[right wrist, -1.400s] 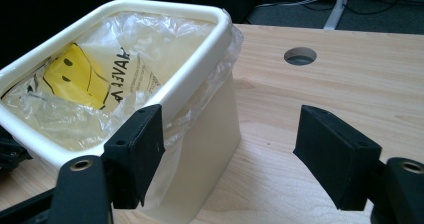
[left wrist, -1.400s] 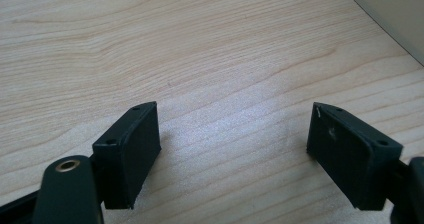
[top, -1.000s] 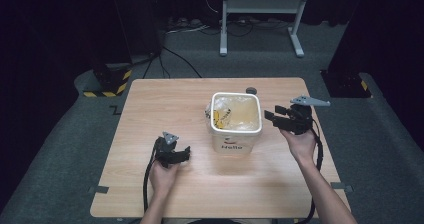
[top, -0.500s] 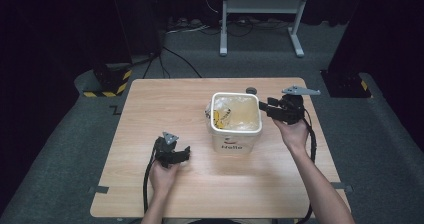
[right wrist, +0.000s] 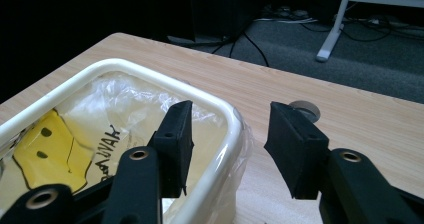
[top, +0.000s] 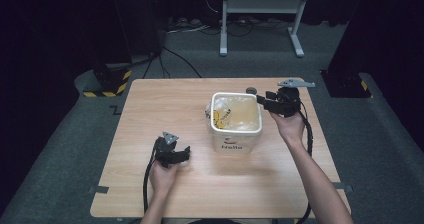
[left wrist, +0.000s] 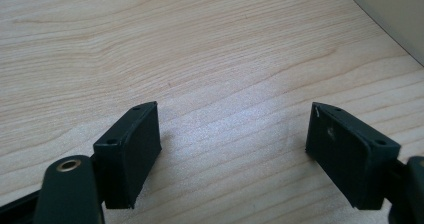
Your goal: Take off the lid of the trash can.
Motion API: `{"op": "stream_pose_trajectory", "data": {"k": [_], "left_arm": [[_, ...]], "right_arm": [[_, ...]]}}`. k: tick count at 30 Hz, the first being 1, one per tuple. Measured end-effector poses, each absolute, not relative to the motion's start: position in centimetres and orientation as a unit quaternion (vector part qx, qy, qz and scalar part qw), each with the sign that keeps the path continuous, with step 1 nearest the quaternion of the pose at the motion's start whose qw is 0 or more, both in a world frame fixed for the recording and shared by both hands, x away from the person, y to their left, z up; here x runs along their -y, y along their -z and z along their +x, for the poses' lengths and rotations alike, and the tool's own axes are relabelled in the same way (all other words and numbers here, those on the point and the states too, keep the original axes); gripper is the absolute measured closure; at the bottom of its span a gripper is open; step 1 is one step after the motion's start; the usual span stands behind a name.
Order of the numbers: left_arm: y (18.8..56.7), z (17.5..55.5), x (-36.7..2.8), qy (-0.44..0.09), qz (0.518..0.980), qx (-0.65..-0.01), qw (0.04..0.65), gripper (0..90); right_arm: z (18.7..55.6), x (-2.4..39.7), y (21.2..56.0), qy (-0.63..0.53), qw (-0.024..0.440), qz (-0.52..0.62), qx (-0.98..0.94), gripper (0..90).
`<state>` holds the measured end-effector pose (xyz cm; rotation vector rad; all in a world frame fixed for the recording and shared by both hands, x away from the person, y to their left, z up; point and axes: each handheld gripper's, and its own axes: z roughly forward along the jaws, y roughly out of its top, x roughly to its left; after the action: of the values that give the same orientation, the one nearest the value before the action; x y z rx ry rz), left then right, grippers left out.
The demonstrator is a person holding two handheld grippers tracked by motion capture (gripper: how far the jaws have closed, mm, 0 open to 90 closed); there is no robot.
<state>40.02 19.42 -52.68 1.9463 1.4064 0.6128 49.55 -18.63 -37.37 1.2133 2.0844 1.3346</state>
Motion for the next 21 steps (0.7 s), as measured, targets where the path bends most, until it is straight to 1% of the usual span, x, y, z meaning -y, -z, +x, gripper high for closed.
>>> {"op": "stream_pose_trajectory", "data": {"k": [5, 21], "left_arm": [[52.7, 40.0, -19.4, -0.234, 0.742, -0.537, 0.326, 21.8], [52.7, 40.0, -19.4, -0.234, 0.742, -0.537, 0.326, 21.8]], "right_arm": [[50.3, 18.0, 37.2, -0.469, 0.192, 0.431, -0.747, 52.5], [52.1, 17.1, 38.0, -0.446, 0.195, 0.435, -0.757, 57.3]]}}
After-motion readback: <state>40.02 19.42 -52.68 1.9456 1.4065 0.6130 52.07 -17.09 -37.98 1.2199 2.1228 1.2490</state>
